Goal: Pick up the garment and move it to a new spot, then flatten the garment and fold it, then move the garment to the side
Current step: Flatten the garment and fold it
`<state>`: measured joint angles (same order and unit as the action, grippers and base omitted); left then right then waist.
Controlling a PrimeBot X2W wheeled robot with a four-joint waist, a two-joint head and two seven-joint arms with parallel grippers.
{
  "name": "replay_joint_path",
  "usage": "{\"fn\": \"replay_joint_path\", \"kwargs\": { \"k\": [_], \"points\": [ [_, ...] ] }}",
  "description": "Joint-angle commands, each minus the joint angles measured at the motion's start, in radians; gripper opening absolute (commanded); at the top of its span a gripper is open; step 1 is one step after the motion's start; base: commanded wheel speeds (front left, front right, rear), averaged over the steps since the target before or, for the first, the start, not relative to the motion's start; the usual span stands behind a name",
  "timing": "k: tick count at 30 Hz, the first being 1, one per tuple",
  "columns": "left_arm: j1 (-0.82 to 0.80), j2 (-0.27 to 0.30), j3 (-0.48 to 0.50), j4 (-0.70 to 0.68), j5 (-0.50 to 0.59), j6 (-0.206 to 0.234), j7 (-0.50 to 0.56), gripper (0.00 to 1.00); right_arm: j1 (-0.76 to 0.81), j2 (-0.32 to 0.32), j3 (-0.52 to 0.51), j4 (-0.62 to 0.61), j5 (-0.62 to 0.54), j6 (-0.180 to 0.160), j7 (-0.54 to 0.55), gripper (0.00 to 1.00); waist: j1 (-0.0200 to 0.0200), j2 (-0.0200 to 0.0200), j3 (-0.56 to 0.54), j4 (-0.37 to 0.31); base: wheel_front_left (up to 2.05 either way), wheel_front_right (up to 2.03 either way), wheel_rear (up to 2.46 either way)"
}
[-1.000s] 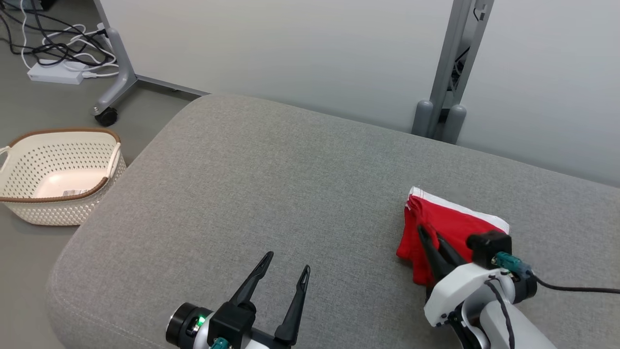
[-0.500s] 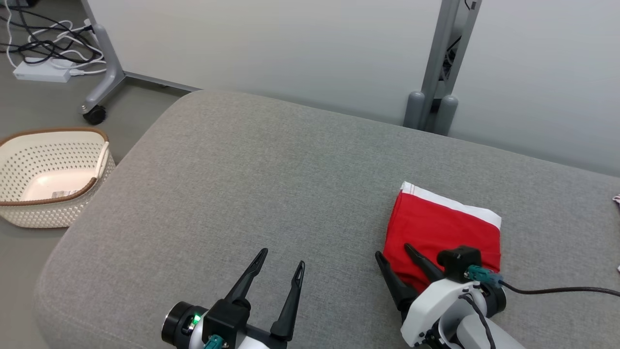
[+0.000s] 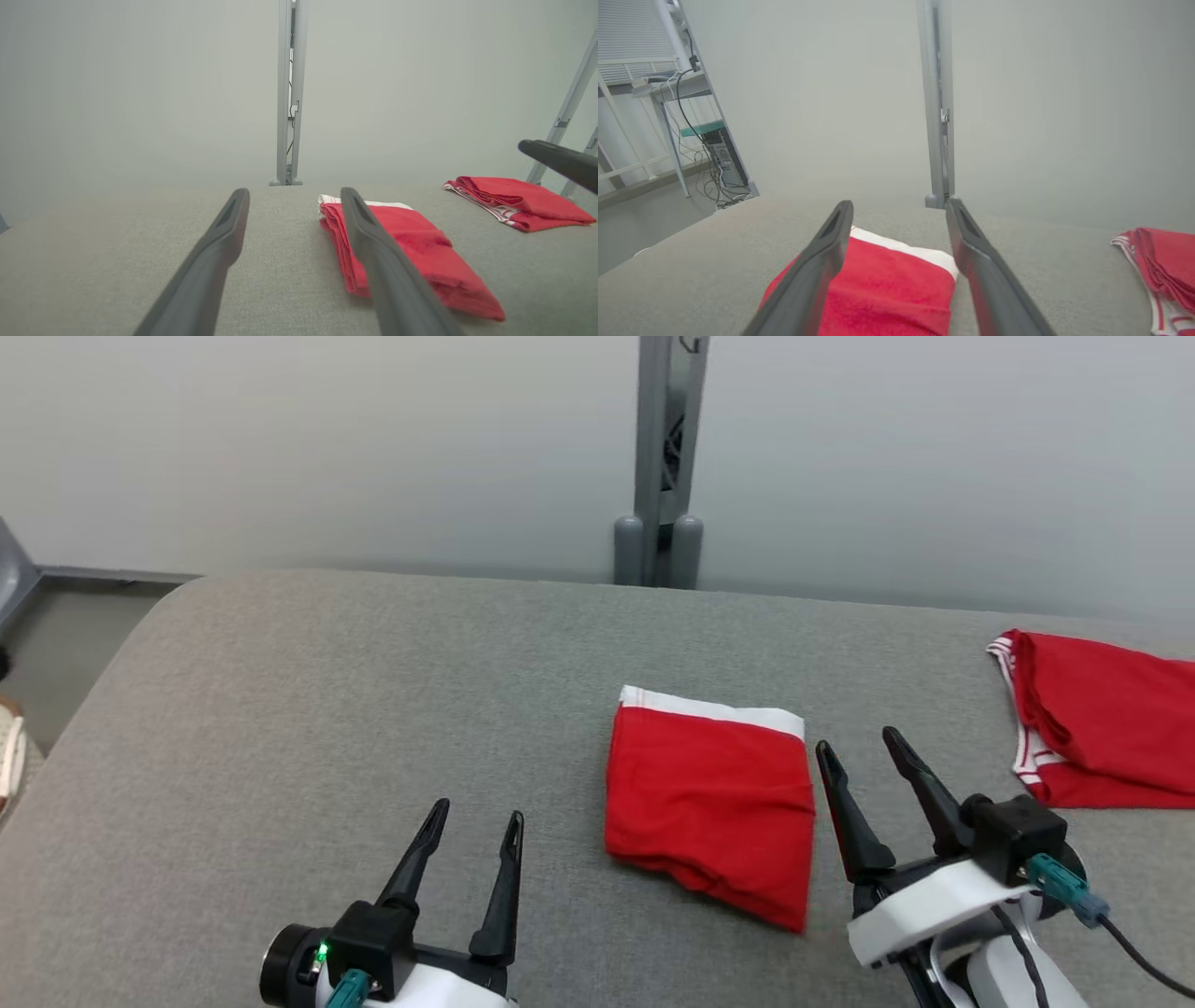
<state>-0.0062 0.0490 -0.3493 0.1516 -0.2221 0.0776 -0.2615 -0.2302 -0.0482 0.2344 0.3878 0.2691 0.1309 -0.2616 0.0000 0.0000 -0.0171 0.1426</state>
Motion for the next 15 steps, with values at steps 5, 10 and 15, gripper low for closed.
{"fn": "replay_joint_path", "kwargs": {
  "k": [5, 10, 15],
  "points": [
    [0.016, 0.004, 0.021, -0.009, 0.005, 0.003, -0.004, 1.0, 0.105, -0.009, -0.061, -0.097, -0.056, -0.001, -0.005, 1.0, 0.0, 0.0, -0.02, -0.087, 0.0, 0.0, 0.0],
    [0.033, 0.004, 0.032, -0.017, -0.008, 0.013, -0.004, 1.0, 0.187, -0.008, -0.117, -0.133, -0.054, -0.001, -0.005, 1.0, 0.0, 0.0, -0.031, -0.124, 0.0, 0.0, 0.0],
    [0.06, 0.004, 0.049, -0.033, -0.005, 0.011, -0.004, 1.0, 0.258, -0.007, -0.139, -0.157, -0.053, -0.001, -0.005, 1.0, 0.0, 0.0, -0.043, -0.137, 0.0, 0.0, 0.0]
  ]
}}
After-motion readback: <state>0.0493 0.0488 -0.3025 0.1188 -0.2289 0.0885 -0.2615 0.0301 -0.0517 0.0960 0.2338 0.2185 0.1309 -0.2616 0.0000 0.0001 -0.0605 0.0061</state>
